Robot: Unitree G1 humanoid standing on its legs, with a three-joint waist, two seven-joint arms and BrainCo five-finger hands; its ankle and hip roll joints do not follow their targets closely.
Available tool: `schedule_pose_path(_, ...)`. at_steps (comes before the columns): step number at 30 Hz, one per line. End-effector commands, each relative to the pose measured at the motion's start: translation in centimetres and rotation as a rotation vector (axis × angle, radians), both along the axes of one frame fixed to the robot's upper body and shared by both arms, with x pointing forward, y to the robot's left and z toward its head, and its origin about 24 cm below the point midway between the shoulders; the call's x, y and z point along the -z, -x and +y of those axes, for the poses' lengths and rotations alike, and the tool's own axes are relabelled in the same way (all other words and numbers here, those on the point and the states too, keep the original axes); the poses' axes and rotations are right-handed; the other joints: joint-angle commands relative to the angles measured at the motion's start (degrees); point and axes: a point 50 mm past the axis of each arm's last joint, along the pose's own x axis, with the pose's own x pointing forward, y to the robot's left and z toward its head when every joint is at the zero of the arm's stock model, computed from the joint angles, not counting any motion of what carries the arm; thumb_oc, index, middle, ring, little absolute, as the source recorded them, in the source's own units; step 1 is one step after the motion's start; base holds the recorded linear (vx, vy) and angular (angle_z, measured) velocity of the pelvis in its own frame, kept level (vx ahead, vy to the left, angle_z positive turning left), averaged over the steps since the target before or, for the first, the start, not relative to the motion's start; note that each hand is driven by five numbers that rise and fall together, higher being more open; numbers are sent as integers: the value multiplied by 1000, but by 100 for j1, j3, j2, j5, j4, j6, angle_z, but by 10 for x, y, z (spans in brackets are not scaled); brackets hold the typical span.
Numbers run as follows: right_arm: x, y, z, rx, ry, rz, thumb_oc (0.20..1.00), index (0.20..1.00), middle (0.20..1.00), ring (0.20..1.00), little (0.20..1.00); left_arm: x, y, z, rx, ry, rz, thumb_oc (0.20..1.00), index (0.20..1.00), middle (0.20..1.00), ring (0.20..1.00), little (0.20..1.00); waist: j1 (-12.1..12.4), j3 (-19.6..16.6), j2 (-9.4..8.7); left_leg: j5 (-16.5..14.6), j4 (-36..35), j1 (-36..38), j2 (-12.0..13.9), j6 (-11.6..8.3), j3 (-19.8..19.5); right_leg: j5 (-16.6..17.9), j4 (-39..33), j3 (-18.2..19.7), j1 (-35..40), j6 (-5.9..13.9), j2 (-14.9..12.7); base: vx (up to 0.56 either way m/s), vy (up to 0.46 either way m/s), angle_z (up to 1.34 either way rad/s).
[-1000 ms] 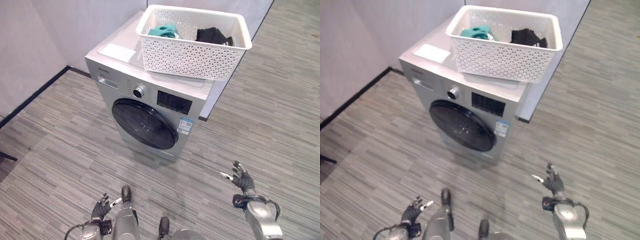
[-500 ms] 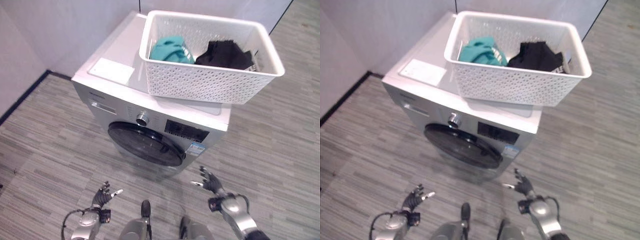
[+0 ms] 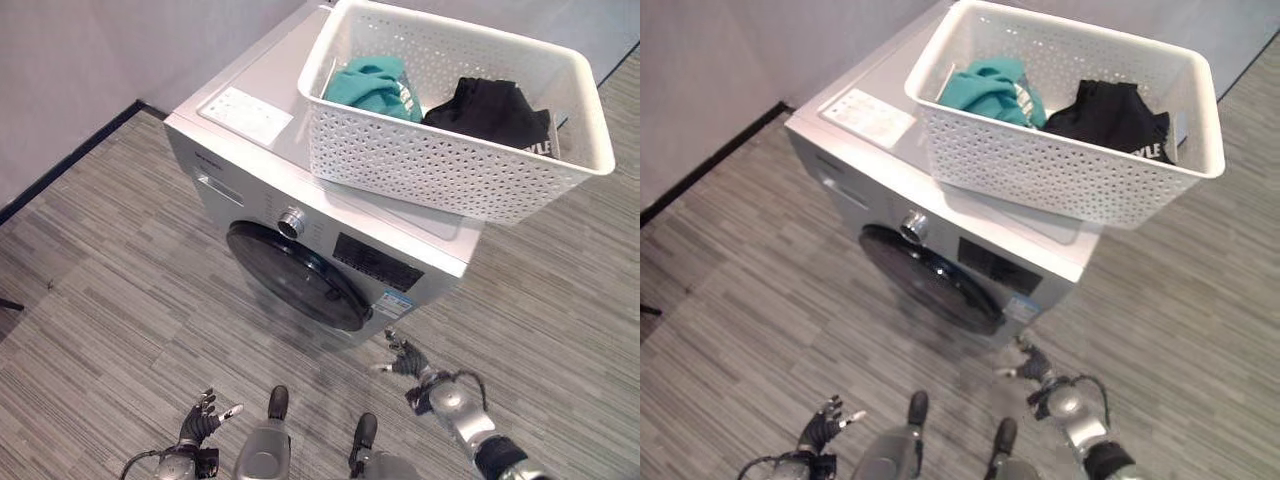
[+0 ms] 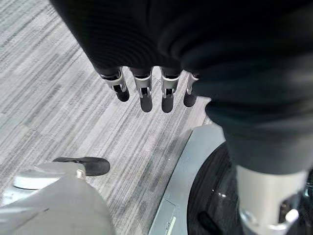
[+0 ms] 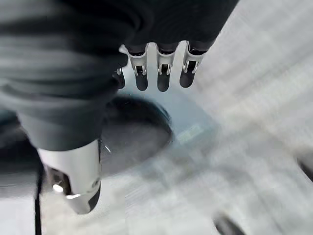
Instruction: Grab the laundry basket,head to the washer,open it,put in the laundry and shut it.
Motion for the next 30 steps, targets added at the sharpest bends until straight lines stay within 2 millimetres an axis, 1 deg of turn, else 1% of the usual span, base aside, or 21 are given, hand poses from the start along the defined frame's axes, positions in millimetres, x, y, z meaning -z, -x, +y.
schedule_pose_path(1,-29,-5,6,-91,34,-168,1000,1000,1000,1000,1000,-2,-5,1,36,-9,-16,1000,1000,1000,1000,1000,24,-271,41,-124,179,-138,307,-95,168,-402,204,59,253,75,-274,40,-32,2)
schedule_pose_path(3,-39,-5,4,-90,26,-219,1000,1000,1000,1000,1000,-1,-2,1,27,-8,-9,1000,1000,1000,1000,1000,18,-294,35,-124,151,-111,302,-92,153,-415,190,71,272,75,-267,20,-15,0)
schedule_pose_path(5,-41,-5,1,-79,23,-228,1000,1000,1000,1000,1000,-1,-2,1,27,-5,-11,1000,1000,1000,1000,1000,24,-287,38,-119,137,-101,303,-92,145,-423,206,80,264,71,-265,0,0,0)
schedule_pose_path(8,-46,-17,3,-54,13,-249,1000,1000,1000,1000,1000,-2,-5,-2,49,-3,-20,1000,1000,1000,1000,1000,67,-237,65,-97,115,-145,288,-91,106,-421,216,81,222,60,-268,-8,-11,4)
schedule_pose_path(9,-49,-27,9,-51,7,-260,1000,1000,1000,1000,1000,-2,-7,-3,52,0,-23,1000,1000,1000,1000,1000,108,-198,92,-84,111,-198,276,-98,81,-405,178,51,205,65,-269,-15,-9,8)
schedule_pose_path(10,-51,-30,12,-51,1,-266,1000,1000,1000,1000,1000,-2,-8,-4,54,1,-26,1000,1000,1000,1000,1000,124,-182,104,-77,112,-227,268,-99,68,-400,161,41,199,67,-269,-8,-2,7)
schedule_pose_path(12,-52,-32,15,-54,-9,-271,1000,1000,1000,1000,1000,-2,-8,-5,56,1,-25,1000,1000,1000,1000,1000,130,-169,109,-76,117,-248,265,-98,55,-398,155,32,193,67,-269,4,4,6)
schedule_pose_path(16,-60,-43,28,-55,-55,-296,1000,1000,1000,1000,1000,-2,-10,-6,52,3,-30,1000,1000,1000,1000,1000,221,-69,157,-53,126,-375,232,-87,1,-394,196,10,98,70,-283,-13,5,2)
schedule_pose_path(19,-67,-53,44,-30,-207,-287,1000,1000,1000,1000,1000,-5,-16,-6,7,26,-61,1000,1000,1000,1000,1000,293,109,240,-10,114,-518,185,-82,-52,-340,231,54,-103,73,-312,-58,22,7)
schedule_pose_path(20,-67,-53,44,-30,-207,-287,1000,1000,1000,1000,1000,-5,-16,-6,7,26,-61,1000,1000,1000,1000,1000,283,92,238,1,110,-541,180,-79,-62,-333,227,45,-119,74,-314,-64,34,25)
schedule_pose_path(21,-74,-65,54,2,-288,-282,1000,1000,1000,1000,1000,-9,-23,-10,-25,61,-96,1000,1000,1000,1000,1000,370,226,320,50,91,-726,116,-93,-68,-232,115,83,-247,90,-331,-41,39,21)
schedule_pose_path(22,-77,-68,56,6,-302,-289,1000,1000,1000,1000,1000,-9,-24,-10,-35,68,-102,1000,1000,1000,1000,1000,386,240,334,51,90,-775,108,-98,-61,-217,72,93,-266,95,-336,-41,39,11)
schedule_pose_path(26,-82,-74,62,21,-329,-300,1000,1000,1000,1000,1000,-9,-25,-14,-59,90,-111,1000,1000,1000,1000,1000,444,282,370,69,126,-958,40,-82,-102,-185,23,120,-357,96,-358,12,19,3)
schedule_pose_path(28,-84,-75,68,21,-358,-301,1000,1000,1000,1000,1000,-8,-25,-15,-62,88,-108,1000,1000,1000,1000,1000,482,336,385,61,144,-1013,5,-68,-110,-183,42,125,-398,106,-384,33,49,4)
schedule_pose_path(30,-82,-74,75,24,-382,-284,1000,1000,1000,1000,1000,-7,-27,-17,-57,85,-102,1000,1000,1000,1000,1000,498,395,428,53,196,-1143,-64,-45,-146,-197,94,89,-488,108,-425,23,54,22)
